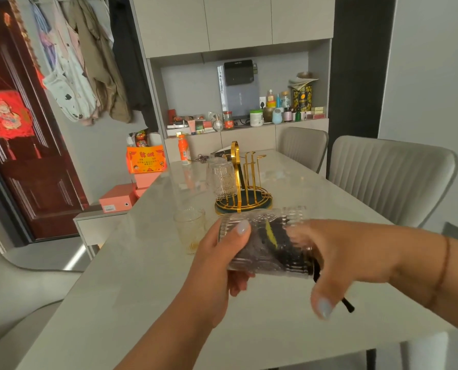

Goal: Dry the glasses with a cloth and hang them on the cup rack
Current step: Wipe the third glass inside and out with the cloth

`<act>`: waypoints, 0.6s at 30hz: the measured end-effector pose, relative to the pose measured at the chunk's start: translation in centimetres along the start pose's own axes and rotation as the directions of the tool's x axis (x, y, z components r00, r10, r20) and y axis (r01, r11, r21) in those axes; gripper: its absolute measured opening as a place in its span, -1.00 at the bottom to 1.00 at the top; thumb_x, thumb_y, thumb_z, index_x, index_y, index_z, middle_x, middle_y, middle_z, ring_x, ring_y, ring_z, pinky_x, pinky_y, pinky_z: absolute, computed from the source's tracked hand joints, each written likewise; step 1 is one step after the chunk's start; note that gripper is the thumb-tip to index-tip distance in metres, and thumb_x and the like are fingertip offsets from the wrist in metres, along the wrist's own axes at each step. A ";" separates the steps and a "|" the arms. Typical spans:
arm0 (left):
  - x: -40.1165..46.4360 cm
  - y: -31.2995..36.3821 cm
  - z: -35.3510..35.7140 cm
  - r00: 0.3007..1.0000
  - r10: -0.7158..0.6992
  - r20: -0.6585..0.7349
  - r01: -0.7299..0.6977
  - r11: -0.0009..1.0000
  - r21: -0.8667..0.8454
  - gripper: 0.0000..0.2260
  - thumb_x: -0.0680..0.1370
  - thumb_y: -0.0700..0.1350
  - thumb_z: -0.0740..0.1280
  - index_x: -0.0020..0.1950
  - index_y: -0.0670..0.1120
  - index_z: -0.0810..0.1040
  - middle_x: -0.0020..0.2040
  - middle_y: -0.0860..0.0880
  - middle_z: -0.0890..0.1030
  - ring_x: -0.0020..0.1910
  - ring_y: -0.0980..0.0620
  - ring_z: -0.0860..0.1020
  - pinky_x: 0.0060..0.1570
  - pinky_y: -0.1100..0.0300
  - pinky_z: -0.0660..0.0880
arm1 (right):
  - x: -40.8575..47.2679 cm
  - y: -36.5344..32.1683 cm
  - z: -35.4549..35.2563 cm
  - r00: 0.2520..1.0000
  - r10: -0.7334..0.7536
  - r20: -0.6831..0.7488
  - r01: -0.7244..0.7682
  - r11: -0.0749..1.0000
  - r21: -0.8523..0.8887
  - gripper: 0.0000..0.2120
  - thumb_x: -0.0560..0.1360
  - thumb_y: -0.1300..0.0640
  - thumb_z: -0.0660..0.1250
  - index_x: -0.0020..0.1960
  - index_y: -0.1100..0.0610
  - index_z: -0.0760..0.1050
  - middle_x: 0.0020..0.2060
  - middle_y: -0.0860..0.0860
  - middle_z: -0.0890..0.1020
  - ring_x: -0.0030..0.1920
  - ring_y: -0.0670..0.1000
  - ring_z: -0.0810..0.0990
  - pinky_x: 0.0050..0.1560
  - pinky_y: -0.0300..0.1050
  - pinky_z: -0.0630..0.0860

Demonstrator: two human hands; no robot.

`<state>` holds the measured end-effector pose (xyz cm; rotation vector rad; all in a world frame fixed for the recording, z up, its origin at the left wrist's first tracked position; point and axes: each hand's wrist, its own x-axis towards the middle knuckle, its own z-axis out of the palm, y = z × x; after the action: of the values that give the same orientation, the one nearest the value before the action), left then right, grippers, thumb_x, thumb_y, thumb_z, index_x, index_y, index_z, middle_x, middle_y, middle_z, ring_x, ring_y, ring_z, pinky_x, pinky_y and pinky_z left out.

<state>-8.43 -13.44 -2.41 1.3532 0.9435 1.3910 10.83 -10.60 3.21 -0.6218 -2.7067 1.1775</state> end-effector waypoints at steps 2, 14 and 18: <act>0.0 -0.4 -0.2 0.993 0.114 0.006 -0.114 0.993 0.018 -0.47 0.27 0.27 0.39 0.07 -0.05 0.57 -0.37 0.01 0.59 -0.51 0.06 0.43 -0.59 0.28 0.33 | 0.3 -0.9 0.5 0.997 -0.064 0.038 0.040 0.893 0.448 -0.17 0.24 0.16 0.57 0.39 0.35 0.29 0.33 0.34 0.40 0.37 0.25 0.38 0.46 0.09 0.22; 0.8 1.3 -2.1 0.939 -0.254 0.231 0.239 0.967 0.091 -0.20 0.42 0.41 0.05 -0.04 -0.35 0.56 -0.49 -0.19 0.52 -0.60 -0.05 0.48 -0.56 0.26 0.34 | 1.2 1.0 0.5 0.995 -0.090 -0.048 0.004 0.505 -0.863 -0.59 0.49 -0.29 -0.01 0.29 -0.29 0.34 0.03 -0.42 0.57 0.13 0.18 0.60 0.40 0.38 -0.35; 0.8 1.3 -1.2 0.986 -0.086 0.141 0.085 0.996 0.017 -0.51 0.44 0.26 0.24 -0.07 -0.18 0.57 -0.54 -0.12 0.48 -0.64 0.01 0.39 -0.62 0.30 0.25 | -0.1 -1.4 0.9 0.986 -0.074 -0.147 -0.094 0.480 -0.872 -0.27 0.26 -0.35 0.40 0.35 -0.20 0.28 0.26 -0.24 0.51 0.32 -0.20 0.44 0.45 0.18 -0.31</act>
<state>-9.73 -12.87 -1.08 1.3849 0.9050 1.2099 10.27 -12.08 3.60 -0.7612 -2.9751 -0.4335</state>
